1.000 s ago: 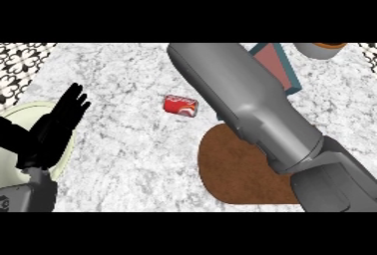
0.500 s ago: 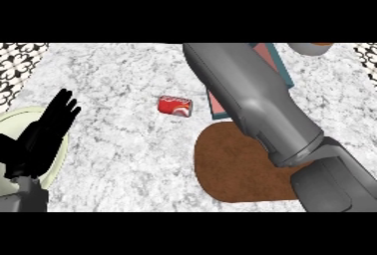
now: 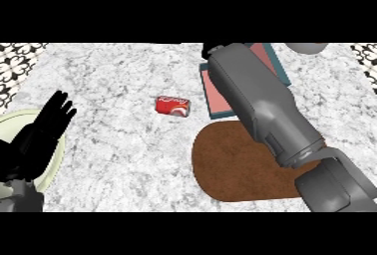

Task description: Pick the bell pepper from the cutting board and place it in the cardboard box

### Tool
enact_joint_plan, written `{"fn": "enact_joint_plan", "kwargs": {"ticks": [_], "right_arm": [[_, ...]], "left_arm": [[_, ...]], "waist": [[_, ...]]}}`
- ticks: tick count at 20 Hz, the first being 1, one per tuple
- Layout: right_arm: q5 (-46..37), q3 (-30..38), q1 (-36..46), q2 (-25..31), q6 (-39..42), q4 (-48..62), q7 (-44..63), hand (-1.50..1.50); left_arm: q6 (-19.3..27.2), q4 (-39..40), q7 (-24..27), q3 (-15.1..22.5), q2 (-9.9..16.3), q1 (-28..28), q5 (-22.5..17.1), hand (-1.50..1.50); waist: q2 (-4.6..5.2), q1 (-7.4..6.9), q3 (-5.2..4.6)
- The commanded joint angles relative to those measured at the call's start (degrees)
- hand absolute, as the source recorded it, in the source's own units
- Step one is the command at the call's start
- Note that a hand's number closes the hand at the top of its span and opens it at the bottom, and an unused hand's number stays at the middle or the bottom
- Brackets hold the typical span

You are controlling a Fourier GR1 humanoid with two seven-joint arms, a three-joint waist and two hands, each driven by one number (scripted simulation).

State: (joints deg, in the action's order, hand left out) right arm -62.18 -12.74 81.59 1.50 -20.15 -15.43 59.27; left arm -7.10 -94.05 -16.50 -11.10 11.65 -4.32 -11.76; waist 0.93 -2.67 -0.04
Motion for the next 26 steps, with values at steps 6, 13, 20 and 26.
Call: {"fn": "enact_joint_plan", "kwargs": {"ticks": [6,13,20,26], "right_arm": [[7.07,9.38,-5.54,-0.09,-6.42,2.61,3.54,-1.50],[8.52,5.90,-11.17,-1.47,-17.04,-0.62,-4.91,-1.50],[6.93,10.09,-12.16,-0.52,-37.54,-9.19,-3.86,-1.50],[6.56,11.43,-16.54,0.60,-41.33,-17.12,-4.87,-1.50]], "left_arm": [[-0.82,-2.25,-0.76,-1.01,0.73,2.65,-1.04,0.00],[-0.55,-0.93,1.29,0.87,-0.74,1.57,0.77,0.00],[-0.03,0.34,0.81,-0.78,-0.16,1.16,0.11,0.00],[1.90,-0.67,-1.71,-1.57,0.15,0.88,0.59,0.00]], "waist": [[-0.19,0.09,0.04],[-0.15,-1.00,0.03],[-0.94,1.80,0.07],[-1.35,3.24,0.06]]}}
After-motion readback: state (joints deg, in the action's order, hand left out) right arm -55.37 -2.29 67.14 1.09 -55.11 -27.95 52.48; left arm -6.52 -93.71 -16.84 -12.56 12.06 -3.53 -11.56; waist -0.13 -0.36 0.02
